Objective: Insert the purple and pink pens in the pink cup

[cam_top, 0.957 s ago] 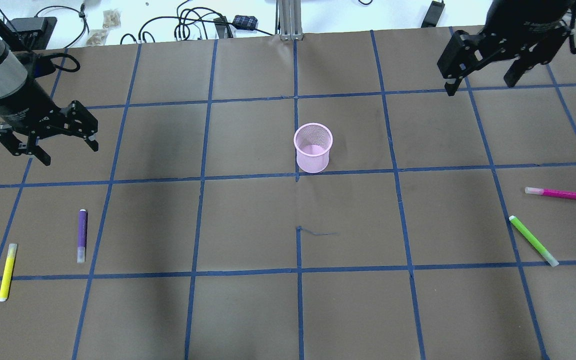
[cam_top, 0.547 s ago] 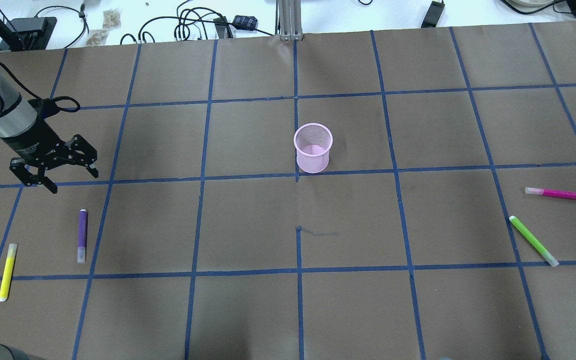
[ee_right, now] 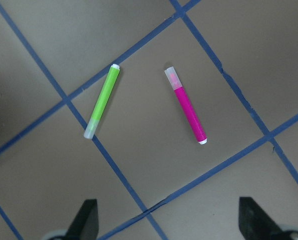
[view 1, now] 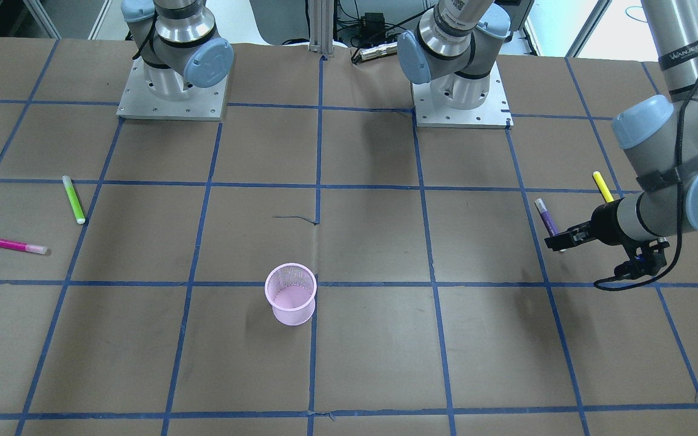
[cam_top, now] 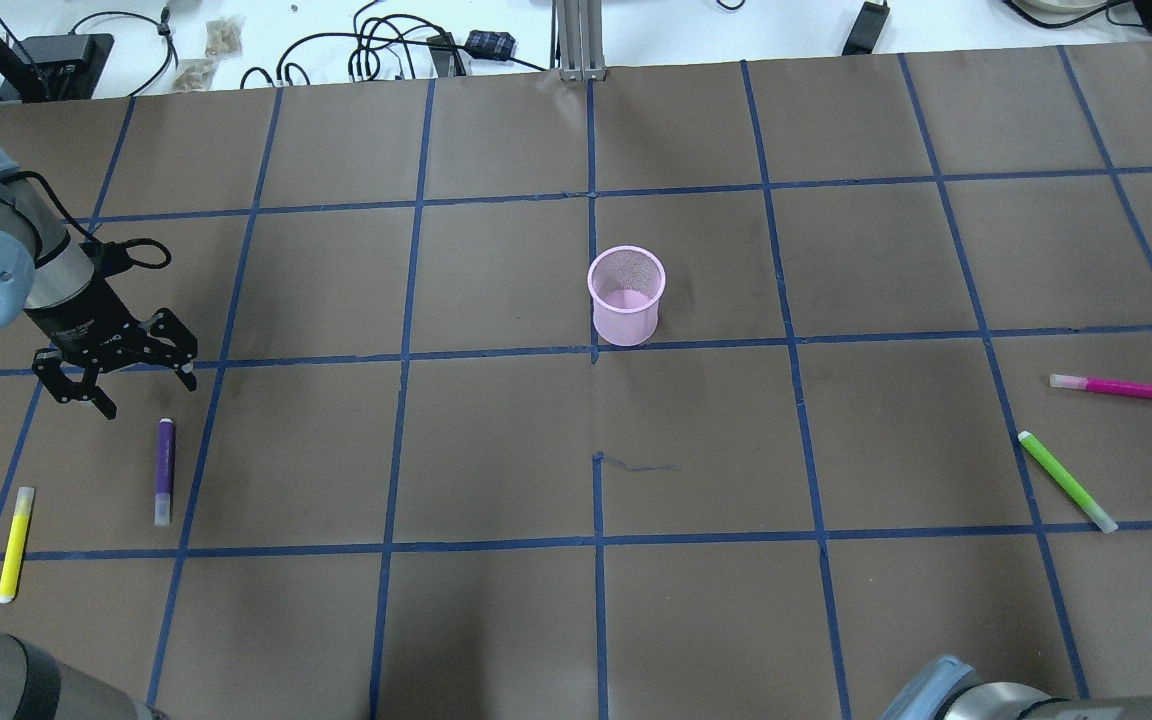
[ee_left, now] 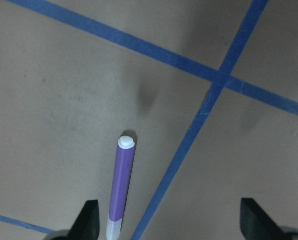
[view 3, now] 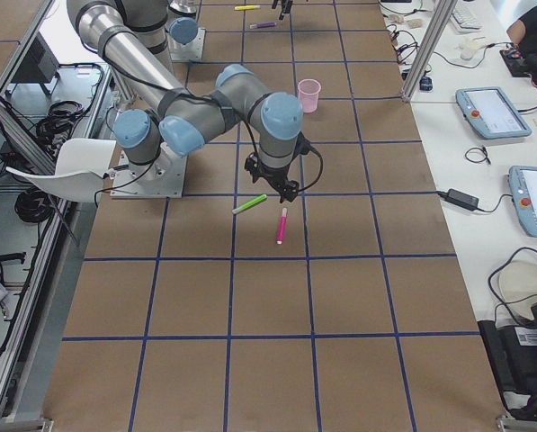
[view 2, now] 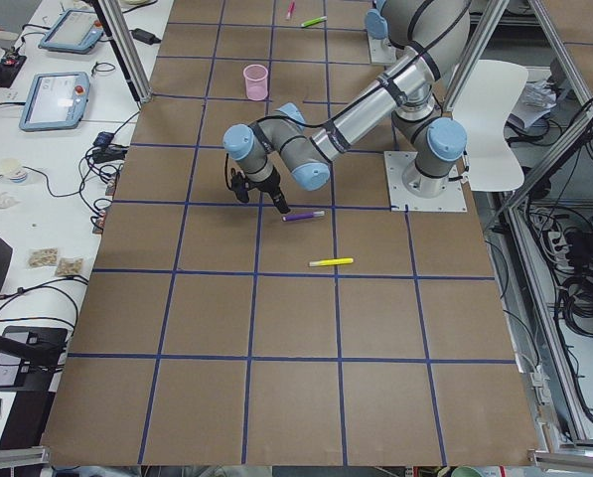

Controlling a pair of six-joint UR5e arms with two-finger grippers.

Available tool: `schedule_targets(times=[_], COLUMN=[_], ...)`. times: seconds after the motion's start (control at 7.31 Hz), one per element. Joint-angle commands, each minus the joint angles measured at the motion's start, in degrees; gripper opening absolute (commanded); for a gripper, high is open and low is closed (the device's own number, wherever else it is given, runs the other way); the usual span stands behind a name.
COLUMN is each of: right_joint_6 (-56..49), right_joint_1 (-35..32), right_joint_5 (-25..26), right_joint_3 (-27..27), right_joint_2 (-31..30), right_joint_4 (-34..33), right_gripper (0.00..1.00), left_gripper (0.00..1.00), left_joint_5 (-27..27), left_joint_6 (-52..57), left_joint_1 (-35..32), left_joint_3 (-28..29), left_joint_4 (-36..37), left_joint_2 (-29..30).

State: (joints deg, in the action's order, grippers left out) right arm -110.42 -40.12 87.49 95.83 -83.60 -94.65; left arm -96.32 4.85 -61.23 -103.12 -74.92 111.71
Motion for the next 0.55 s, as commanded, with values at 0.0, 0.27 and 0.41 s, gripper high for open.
schedule_targets(times=[0.0, 0.27, 0.41], right_joint_6=[-20.0, -33.1, -35.7], right_joint_1=[6.0, 7.8, 7.8], right_joint_5=[-8.7, -18.6, -21.6], right_joint_3=[1.6, 0.5, -0.8], right_joint_2=[6.9, 13.9, 16.9], right_joint_4=[-2.1, -1.7, -0.6], right_gripper=[1.0, 1.0, 0.96], left_gripper=[1.0, 1.0, 1.0], left_joint_5=[-0.8, -0.8, -0.9], left_joint_6=[-0.1, 1.8, 6.9], left_joint_1=[1.4, 2.0, 2.3], left_joint_3=[-3.0, -3.4, -3.3], left_joint_4=[3.1, 3.5, 3.8], left_joint_2=[0.6, 0.5, 0.7])
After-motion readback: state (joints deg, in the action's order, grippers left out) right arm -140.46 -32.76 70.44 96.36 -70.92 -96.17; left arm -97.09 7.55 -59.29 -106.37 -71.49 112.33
